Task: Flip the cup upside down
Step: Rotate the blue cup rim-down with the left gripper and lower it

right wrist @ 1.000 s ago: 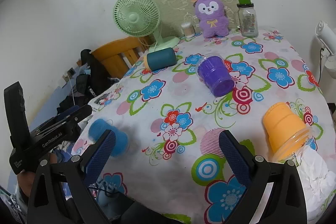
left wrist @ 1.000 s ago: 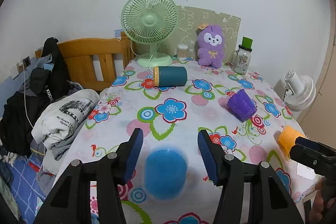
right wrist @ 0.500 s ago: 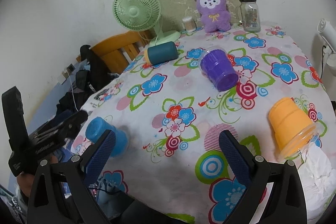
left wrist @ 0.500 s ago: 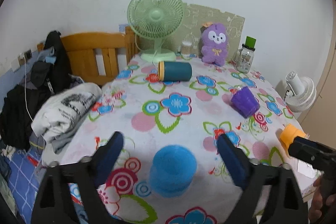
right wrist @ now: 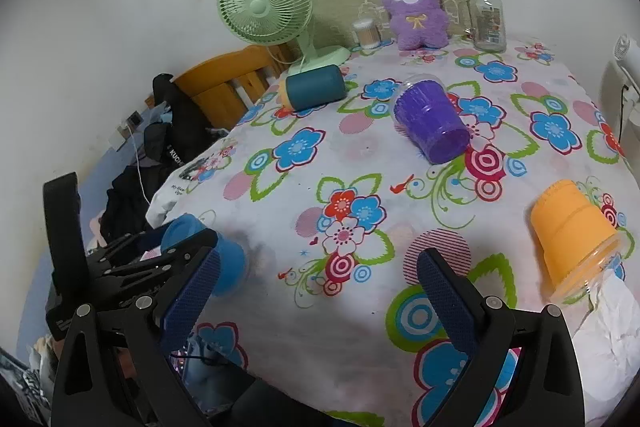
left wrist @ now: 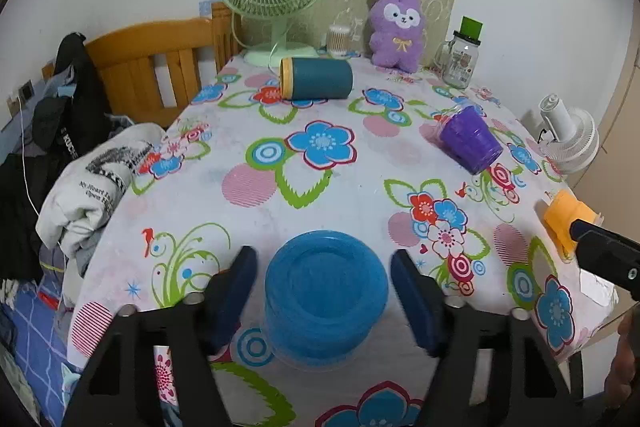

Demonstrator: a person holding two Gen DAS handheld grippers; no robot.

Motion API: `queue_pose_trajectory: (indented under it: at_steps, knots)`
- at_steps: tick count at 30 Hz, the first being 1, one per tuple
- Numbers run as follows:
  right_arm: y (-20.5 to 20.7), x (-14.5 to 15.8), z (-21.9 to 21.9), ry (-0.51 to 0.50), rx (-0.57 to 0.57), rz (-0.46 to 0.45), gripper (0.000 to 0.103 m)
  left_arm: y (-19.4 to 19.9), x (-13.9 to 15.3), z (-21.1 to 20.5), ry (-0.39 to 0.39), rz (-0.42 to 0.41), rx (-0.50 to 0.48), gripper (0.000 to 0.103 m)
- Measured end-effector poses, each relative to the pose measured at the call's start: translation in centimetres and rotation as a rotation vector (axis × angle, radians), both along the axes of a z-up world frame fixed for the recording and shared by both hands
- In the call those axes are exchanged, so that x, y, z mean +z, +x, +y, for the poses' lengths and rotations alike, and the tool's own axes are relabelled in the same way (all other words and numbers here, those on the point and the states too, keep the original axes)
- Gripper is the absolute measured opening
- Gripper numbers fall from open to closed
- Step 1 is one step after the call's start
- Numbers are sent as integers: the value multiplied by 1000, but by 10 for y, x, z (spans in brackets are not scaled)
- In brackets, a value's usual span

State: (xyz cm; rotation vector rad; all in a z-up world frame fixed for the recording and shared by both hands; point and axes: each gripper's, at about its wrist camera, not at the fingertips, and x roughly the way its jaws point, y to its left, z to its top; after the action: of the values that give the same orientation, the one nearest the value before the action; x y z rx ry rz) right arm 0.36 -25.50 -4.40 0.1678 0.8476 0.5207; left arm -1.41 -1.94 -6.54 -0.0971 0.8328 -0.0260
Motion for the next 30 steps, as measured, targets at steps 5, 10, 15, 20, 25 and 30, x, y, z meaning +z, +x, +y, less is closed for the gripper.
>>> queue_pose_trajectory:
  at_steps: [5,10,15,20,25,30]
  knots:
    - [2,-1,-2,0,-13,7,100,1,-6,3,-11,5,4,57]
    - [2,-2,1,-2,-4,8,100,1,-3,5,-20,-2,5,56]
    - [1,0,4,0,5,2,100,-3,16,6,-7,-48,13,56]
    - [0,4,9,-10,12,-16,100,-4,32,7,2,-77,30,56]
    - [-1,16,18,-31,22,-54,100,-5,46,5,3,-105,25,56]
    - [-1,30,27,-49,35,-100,100,-6,62,-2,16,-143,13,56]
